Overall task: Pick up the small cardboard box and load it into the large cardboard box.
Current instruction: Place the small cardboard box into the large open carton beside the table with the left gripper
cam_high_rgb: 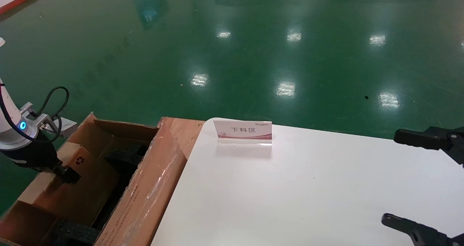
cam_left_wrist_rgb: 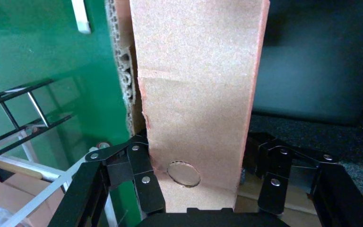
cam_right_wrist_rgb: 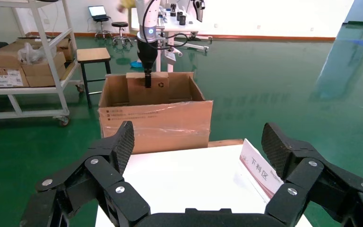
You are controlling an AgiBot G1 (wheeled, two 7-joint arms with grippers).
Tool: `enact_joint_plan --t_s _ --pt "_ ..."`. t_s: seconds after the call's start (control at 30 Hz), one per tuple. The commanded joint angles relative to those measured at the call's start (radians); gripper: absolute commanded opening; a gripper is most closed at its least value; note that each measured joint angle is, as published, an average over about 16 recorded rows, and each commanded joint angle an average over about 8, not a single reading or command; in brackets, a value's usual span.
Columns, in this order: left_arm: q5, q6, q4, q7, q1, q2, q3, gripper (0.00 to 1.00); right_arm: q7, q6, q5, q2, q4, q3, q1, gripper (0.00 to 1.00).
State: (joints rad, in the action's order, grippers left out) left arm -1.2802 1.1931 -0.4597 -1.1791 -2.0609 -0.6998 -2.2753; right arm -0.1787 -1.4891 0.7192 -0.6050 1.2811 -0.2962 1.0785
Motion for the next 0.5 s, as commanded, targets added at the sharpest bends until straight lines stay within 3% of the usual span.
enact_joint_plan --t_s 0.03,0.5 --pt "0.003 0.0 0.006 0.003 0.006 -0.003 0.001 1.0 0.0 0.0 0.0 0.0 0.0 0.0 0.0 1.0" --pt "-0.003 0.002 -0.004 -0.003 -0.005 0.003 -0.001 1.0 0.0 0.0 0.0 0.0 0.0 0.0 0.0 1.0"
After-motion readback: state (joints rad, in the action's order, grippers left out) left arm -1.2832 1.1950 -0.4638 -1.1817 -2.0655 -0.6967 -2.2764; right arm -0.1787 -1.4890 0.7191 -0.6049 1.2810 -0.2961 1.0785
